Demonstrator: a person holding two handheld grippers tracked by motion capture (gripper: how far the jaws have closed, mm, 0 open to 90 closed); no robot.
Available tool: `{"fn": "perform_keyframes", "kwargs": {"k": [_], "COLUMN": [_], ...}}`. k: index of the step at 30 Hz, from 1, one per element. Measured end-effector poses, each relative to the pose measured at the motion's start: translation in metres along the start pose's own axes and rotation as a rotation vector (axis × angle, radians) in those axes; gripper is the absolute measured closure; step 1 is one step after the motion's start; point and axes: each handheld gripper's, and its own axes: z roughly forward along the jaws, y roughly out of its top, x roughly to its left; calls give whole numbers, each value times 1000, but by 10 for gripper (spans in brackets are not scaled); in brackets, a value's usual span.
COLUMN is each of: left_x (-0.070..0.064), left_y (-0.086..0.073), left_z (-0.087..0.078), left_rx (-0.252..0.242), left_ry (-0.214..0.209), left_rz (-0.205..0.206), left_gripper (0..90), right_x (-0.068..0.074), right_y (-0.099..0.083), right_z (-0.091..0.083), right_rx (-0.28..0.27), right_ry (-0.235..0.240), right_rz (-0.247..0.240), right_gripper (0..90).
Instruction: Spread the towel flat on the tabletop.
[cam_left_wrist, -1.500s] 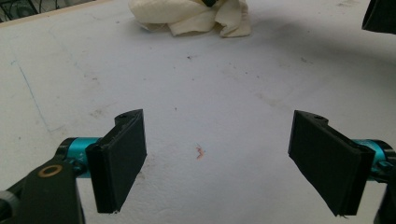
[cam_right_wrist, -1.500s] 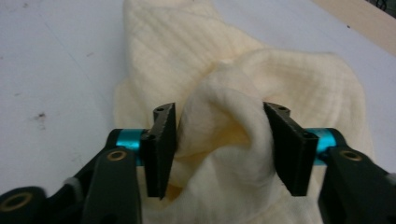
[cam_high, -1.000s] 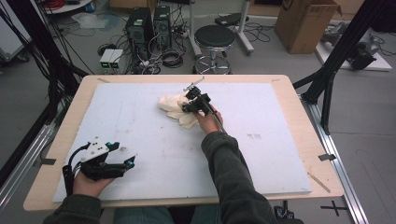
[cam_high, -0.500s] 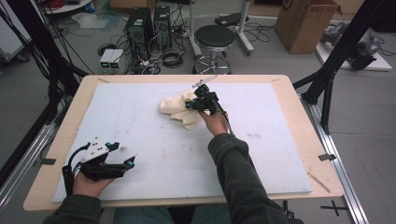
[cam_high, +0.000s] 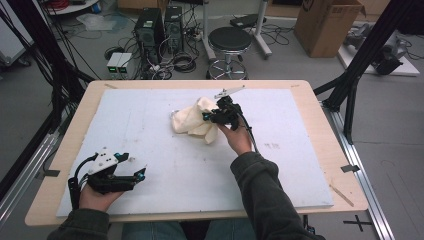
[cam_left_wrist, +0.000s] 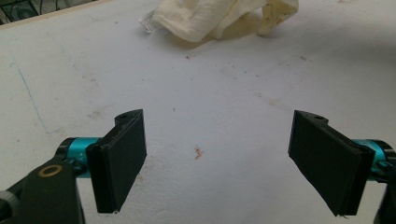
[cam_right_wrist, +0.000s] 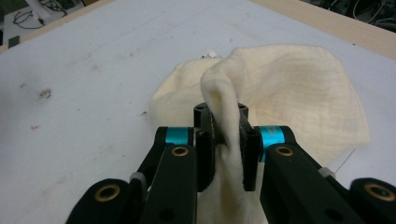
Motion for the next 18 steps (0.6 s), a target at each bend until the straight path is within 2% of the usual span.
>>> {"fn": "perform_keyframes", "kwargs": {"k": [5,18], "left_x": [-1,-2], "left_y": [0,1], "left_z": [0,2], "left_rx": [-4,-4], "left_ry": [-8,-8], "left_rz": [7,8], "left_gripper": [196,195], "right_x": [3,21], "right_y": [-6,-15], "right_z": [-10,-30], "right_rx": [-15,-42], "right_ry": [17,52], "right_rz": [30,24], "right_gripper": [820,820]}}
